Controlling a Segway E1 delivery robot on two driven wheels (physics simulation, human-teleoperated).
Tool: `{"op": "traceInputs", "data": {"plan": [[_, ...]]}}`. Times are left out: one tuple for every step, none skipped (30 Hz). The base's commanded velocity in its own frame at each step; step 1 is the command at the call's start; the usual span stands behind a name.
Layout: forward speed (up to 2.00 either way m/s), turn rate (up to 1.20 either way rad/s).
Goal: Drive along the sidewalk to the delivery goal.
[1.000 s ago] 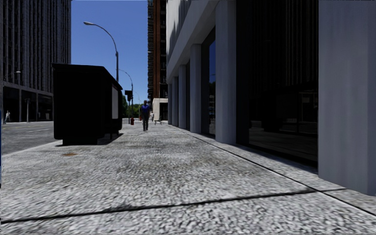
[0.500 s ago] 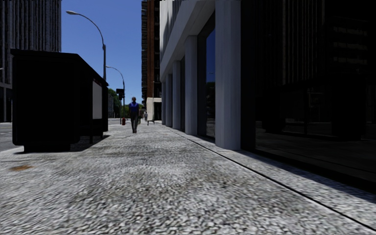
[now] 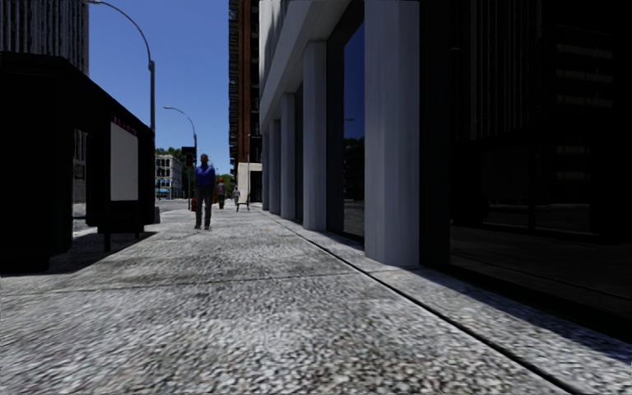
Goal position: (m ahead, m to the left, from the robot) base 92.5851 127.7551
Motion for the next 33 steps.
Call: {"op": "traceInputs", "data": {"plan": [[2.0,0.0],[2.0,0.0],[2.0,0.0],[2.0,0.0],[2.0,0.0],[2.0,0.0],[2.0,0.0],[2.0,0.0],[2.0,0.0],[2.0,0.0],[2.0,0.0],[2.0,0.0],[2.0,0.0],[2.0,0.0],[2.0,0.0],[2.0,0.0],[2.0,0.0],[2.0,0.0],[2.0,0.01],[2.0,0.01],[2.0,0.06],[1.99,0.16],[1.91,0.24],[1.85,0.27],[1.83,0.28],[1.8,0.28],[1.76,0.28],[1.68,0.28],[1.68,0.28],[1.6,0.28],[1.58,0.28],[1.58,0.28],[1.58,0.28]]}}
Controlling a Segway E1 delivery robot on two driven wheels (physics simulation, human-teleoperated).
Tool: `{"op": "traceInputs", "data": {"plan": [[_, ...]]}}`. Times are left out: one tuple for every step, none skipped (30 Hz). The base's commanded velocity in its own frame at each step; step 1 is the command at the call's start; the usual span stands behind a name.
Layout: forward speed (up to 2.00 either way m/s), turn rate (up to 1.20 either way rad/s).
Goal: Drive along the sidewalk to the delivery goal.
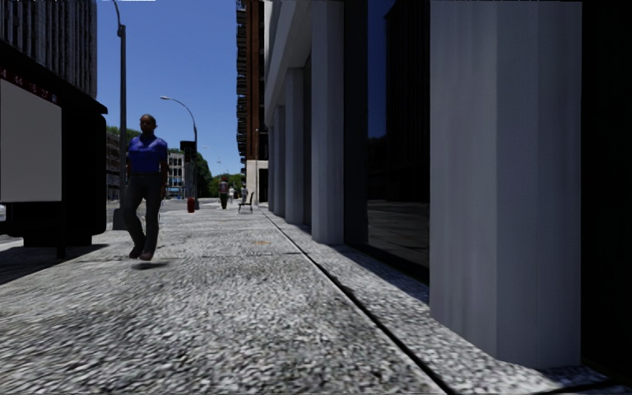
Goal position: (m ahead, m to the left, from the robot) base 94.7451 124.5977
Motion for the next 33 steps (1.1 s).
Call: {"op": "traceInputs", "data": {"plan": [[1.58,0.28],[1.58,0.28],[1.58,0.28],[1.62,0.23],[1.62,0.23],[1.71,0.03],[1.79,0.0],[1.86,0.0],[1.91,0.0],[1.93,0.0],[1.94,0.0],[1.94,0.0],[1.94,0.08],[1.94,0.08],[1.94,0.17],[1.94,0.21],[1.94,0.25],[1.94,0.26],[1.94,0.27],[1.9,0.27],[1.83,0.27],[1.79,0.27],[1.79,0.27],[1.74,0.27],[1.71,0.27],[1.7,0.27],[1.69,0.27],[1.69,0.27],[1.69,0.27],[1.69,0.27],[1.69,0.27],[1.69,0.27],[1.68,0.27]]}}
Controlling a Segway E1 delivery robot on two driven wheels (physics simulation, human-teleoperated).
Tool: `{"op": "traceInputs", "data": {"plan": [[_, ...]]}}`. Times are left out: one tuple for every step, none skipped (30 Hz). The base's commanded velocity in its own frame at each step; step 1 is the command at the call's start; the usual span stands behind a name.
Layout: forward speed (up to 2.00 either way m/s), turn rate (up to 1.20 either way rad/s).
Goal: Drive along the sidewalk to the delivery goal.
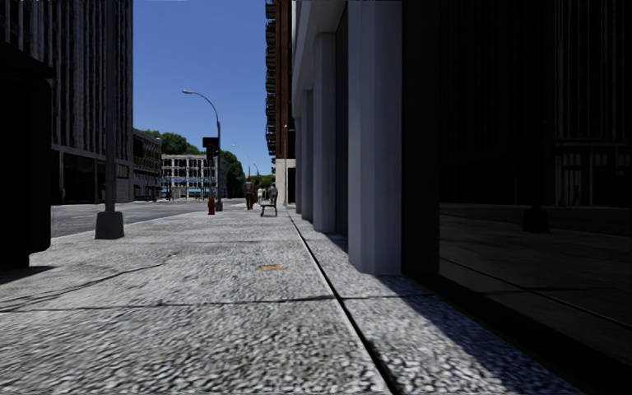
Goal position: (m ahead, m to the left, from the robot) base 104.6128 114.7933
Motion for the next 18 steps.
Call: {"op": "traceInputs", "data": {"plan": [[1.68,0.27],[1.68,0.27],[1.7,0.27],[1.72,0.27],[1.72,0.27],[1.73,0.27],[1.73,0.27],[1.73,0.27],[1.73,0.27],[1.73,0.27],[1.74,0.27],[1.74,0.27],[1.79,0.27],[1.82,0.27],[1.85,0.27],[1.9,0.27],[1.94,0.27],[2.0,0.27]]}}
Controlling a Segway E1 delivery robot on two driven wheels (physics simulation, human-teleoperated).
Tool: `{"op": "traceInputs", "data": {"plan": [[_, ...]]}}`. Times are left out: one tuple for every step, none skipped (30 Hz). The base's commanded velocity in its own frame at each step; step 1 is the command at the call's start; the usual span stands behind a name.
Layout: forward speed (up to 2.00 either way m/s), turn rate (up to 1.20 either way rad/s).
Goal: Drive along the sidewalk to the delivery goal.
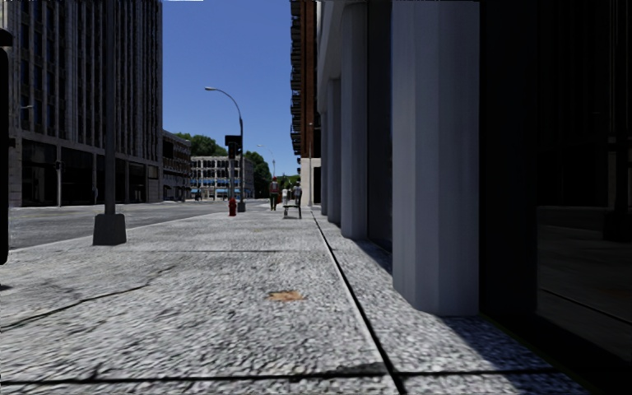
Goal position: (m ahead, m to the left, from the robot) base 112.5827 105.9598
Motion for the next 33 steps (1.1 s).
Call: {"op": "traceInputs", "data": {"plan": [[2.0,0.27],[2.0,0.27],[2.0,0.27],[2.0,0.27],[2.0,0.27],[2.0,0.27],[2.0,0.27],[2.0,0.27],[2.0,0.27],[2.0,0.27],[2.0,0.27],[2.0,0.27],[2.0,0.27],[2.0,0.27],[2.0,0.27],[2.0,0.28],[2.0,0.28],[2.0,0.28],[2.0,0.28],[2.0,0.28],[2.0,0.28],[2.0,0.28],[2.0,0.28],[2.0,0.28],[2.0,0.28],[2.0,0.28],[2.0,0.28],[2.0,0.27],[2.0,0.24],[2.0,0.22],[2.0,0.22],[2.0,0.16],[2.0,0.0]]}}
